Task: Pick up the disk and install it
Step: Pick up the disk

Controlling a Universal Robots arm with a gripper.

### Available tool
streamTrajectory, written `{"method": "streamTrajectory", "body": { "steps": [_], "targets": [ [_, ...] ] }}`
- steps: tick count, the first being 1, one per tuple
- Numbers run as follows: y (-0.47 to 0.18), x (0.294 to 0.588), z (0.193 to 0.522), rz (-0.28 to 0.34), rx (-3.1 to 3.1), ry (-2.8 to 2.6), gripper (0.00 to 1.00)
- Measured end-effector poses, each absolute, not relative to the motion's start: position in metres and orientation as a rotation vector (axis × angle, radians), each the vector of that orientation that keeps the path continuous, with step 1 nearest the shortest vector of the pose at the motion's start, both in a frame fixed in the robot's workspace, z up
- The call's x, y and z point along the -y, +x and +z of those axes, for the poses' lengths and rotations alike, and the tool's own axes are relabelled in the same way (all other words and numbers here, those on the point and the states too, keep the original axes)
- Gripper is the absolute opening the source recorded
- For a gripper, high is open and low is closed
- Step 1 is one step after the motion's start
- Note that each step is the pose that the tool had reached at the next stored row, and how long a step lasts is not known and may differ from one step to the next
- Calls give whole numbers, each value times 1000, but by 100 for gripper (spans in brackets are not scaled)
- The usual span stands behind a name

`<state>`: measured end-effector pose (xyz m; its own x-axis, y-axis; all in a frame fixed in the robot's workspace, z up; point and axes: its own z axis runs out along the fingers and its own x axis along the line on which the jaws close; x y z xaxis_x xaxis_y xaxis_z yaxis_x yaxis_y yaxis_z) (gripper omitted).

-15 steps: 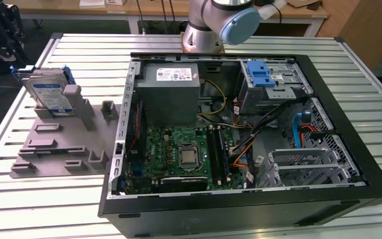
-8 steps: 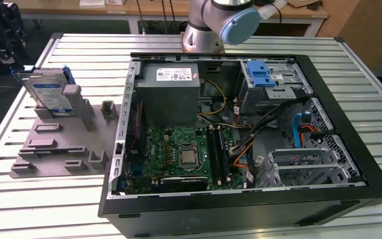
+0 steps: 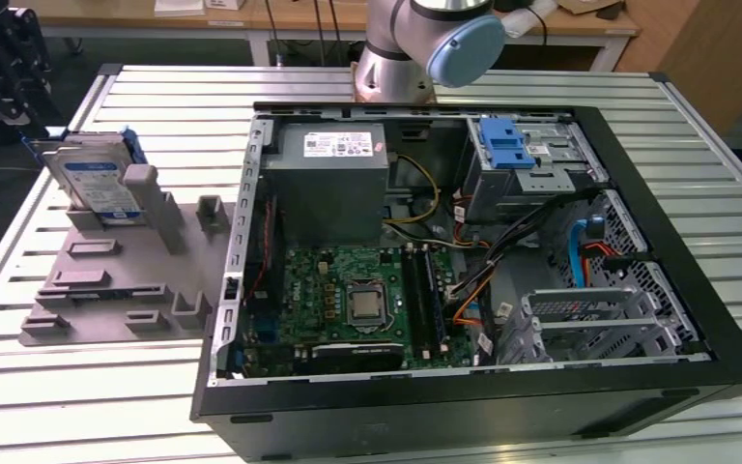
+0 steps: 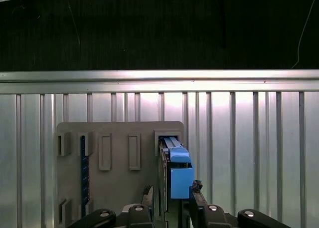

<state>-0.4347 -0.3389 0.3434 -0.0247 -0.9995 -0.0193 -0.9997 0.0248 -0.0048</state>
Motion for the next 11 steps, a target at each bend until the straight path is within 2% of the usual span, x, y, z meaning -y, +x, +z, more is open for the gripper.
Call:
{"method": "streamTrajectory", "body": {
  "steps": [11],
  "targets": [
    [-435, 339, 340, 16, -2236, -2182, 41]
  ]
}}
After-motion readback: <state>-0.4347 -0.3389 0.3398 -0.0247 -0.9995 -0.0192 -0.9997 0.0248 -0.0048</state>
